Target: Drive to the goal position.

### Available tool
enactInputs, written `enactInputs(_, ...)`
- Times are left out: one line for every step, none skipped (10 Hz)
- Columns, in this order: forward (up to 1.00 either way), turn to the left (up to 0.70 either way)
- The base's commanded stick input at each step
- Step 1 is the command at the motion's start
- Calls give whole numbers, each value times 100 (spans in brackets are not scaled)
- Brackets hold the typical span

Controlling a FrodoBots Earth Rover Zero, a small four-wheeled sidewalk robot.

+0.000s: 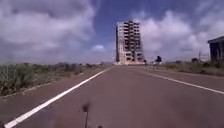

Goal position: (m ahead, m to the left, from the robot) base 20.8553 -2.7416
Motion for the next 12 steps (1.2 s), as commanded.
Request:
enactInputs(85, 0)
enactInputs(85, 0)
enactInputs(85, 0)
enactInputs(85, 0)
enactInputs(85, 0)
enactInputs(85, 0)
enactInputs(85, 0)
enactInputs(85, 0)
enactInputs(85, 0)
enactInputs(85, 0)
enactInputs(85, 0)
enactInputs(85, 0)
